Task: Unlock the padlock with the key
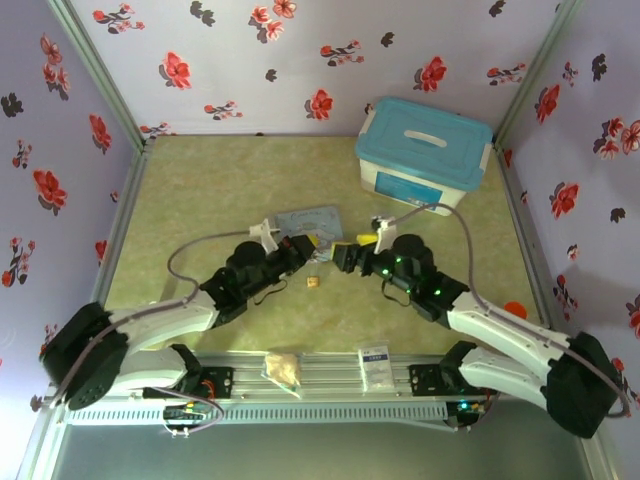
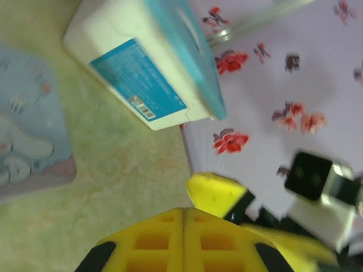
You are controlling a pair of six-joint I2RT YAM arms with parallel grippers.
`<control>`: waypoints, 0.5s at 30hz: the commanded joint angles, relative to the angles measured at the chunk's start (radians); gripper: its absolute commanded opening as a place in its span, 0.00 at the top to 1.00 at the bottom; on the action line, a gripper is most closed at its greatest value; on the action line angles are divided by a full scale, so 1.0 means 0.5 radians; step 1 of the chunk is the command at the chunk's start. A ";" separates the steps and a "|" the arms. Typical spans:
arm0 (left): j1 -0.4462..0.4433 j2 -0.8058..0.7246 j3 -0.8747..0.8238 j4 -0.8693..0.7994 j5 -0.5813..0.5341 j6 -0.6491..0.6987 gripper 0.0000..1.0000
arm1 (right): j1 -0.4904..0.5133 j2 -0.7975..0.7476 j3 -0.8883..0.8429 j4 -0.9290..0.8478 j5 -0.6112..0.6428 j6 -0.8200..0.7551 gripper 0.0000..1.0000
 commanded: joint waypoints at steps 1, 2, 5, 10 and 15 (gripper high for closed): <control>0.012 -0.141 0.223 -0.646 0.242 0.906 1.00 | -0.151 -0.097 -0.017 0.055 -0.556 -0.008 0.14; 0.010 -0.169 0.287 -0.772 0.329 1.067 1.00 | -0.162 -0.125 -0.031 0.104 -0.605 -0.022 0.13; 0.003 -0.227 0.421 -1.057 0.482 1.398 1.00 | -0.162 -0.165 -0.091 0.347 -0.802 -0.025 0.20; 0.003 -0.276 0.452 -1.072 0.614 1.586 1.00 | -0.129 -0.073 -0.147 0.703 -0.988 0.115 0.23; 0.002 -0.276 0.462 -0.962 0.699 1.605 1.00 | 0.027 0.009 -0.186 0.763 -0.884 0.017 0.17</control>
